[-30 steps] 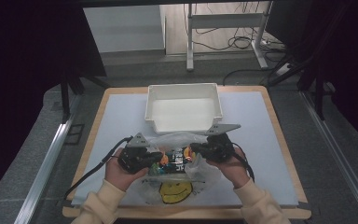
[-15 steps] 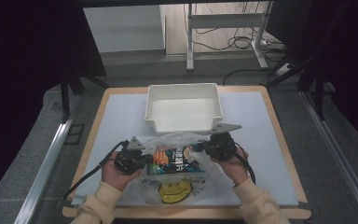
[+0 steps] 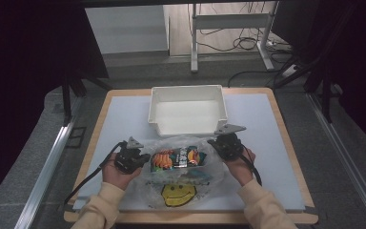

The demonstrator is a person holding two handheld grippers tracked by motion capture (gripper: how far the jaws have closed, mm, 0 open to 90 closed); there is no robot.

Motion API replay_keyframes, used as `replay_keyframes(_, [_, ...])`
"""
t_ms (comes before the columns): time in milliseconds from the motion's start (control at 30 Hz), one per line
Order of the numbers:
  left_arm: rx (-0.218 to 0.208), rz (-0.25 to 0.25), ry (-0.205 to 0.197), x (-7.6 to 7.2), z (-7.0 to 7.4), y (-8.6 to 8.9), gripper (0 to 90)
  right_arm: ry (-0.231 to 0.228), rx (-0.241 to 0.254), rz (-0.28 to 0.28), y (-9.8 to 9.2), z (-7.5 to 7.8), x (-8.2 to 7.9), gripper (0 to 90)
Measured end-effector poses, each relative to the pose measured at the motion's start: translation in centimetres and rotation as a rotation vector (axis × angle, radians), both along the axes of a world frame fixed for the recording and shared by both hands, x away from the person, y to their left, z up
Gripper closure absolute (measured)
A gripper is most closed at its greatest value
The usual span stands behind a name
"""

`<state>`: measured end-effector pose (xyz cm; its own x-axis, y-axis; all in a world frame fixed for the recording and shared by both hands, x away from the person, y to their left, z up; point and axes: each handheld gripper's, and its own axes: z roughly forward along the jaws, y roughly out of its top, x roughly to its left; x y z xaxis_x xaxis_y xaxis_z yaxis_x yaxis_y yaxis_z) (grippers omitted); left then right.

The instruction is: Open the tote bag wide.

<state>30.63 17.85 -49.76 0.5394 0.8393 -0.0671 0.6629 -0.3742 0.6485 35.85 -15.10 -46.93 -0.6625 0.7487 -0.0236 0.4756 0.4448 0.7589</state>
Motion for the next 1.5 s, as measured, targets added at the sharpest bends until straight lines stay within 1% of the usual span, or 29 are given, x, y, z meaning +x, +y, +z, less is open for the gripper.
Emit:
replay_keyframes(67, [0.003, 0.011, 0.005, 0.2, -0.3, 0.0, 89.3, 0.008, -0.003, -0.012, -0.2, -0.4, 0.4, 88.2])
replay_keyframes(200, [-0.013, 0.034, 0.012, 0.6, -0.8, 0.2, 89.1, 0.018, -0.009, -0.037, -0.5, -1.1, 1.0, 88.3])
replay_keyframes(367, [-0.041, 0.049, 0.04, 1.2, -1.4, 0.6, 89.1, 0.026, -0.02, -0.06, -0.6, -1.8, 1.5, 88.3])
replay_keyframes(467, [-0.056, 0.062, 0.056, 1.5, -1.8, 0.8, 89.2, 0.034, -0.035, -0.066, -0.7, -2.5, 2.0, 88.3])
replay_keyframes(633, [-0.047, 0.058, 0.081, 1.7, -2.3, 0.9, 89.4, 0.056, -0.044, -0.084, -1.0, -3.4, 2.6, 88.2])
replay_keyframes(700, [-0.048, 0.056, 0.09, 1.8, -2.4, 0.9, 89.4, 0.073, -0.048, -0.088, -1.0, -3.8, 2.9, 88.2])
replay_keyframes(767, [-0.048, 0.057, 0.1, 1.9, -2.6, 0.9, 89.4, 0.098, -0.04, -0.095, -1.2, -4.3, 3.2, 88.3])
replay_keyframes(867, [-0.041, 0.054, 0.103, 1.9, -2.7, 0.8, 89.4, 0.13, -0.032, -0.101, -1.5, -5.1, 3.6, 88.3])
replay_keyframes(967, [-0.041, 0.053, 0.107, 2.0, -2.9, 0.7, 89.4, 0.155, 0.01, -0.105, -1.9, -5.4, 3.8, 88.3])
replay_keyframes(1067, [-0.043, 0.052, 0.104, 2.0, -2.9, 0.8, 89.3, 0.164, 0.022, -0.109, -2.0, -5.4, 3.8, 87.8])
replay_keyframes(1133, [-0.045, 0.052, 0.101, 1.9, -2.8, 0.8, 89.1, 0.168, 0.066, -0.112, -2.4, -4.9, 3.7, 87.0])
replay_keyframes(1167, [-0.047, 0.05, 0.099, 1.9, -2.7, 0.8, 89.1, 0.166, 0.086, -0.114, -2.7, -4.5, 3.7, 86.5])
replay_keyframes(1233, [-0.066, 0.055, 0.085, 1.8, -2.6, 0.9, 89.1, 0.144, 0.132, -0.102, -3.4, -3.2, 3.4, 85.0])
replay_keyframes(1333, [-0.086, 0.051, 0.071, 1.6, -2.2, 1.1, 89.1, 0.117, 0.245, -0.09, -4.6, -1.3, 2.8, 84.2])
replay_keyframes(1400, [-0.097, 0.05, 0.061, 1.5, -1.9, 1.3, 89.1, 0.114, 0.315, -0.077, -5.4, -0.2, 2.5, 84.2])
replay_keyframes(1433, [-0.106, 0.053, 0.058, 1.4, -1.8, 1.4, 89.2, 0.109, 0.329, -0.075, -5.6, 0.1, 2.4, 84.3])
replay_keyframes(1500, [-0.107, 0.054, 0.057, 1.4, -1.7, 1.5, 89.3, 0.089, 0.354, -0.067, -6.1, 0.9, 2.2, 84.8])
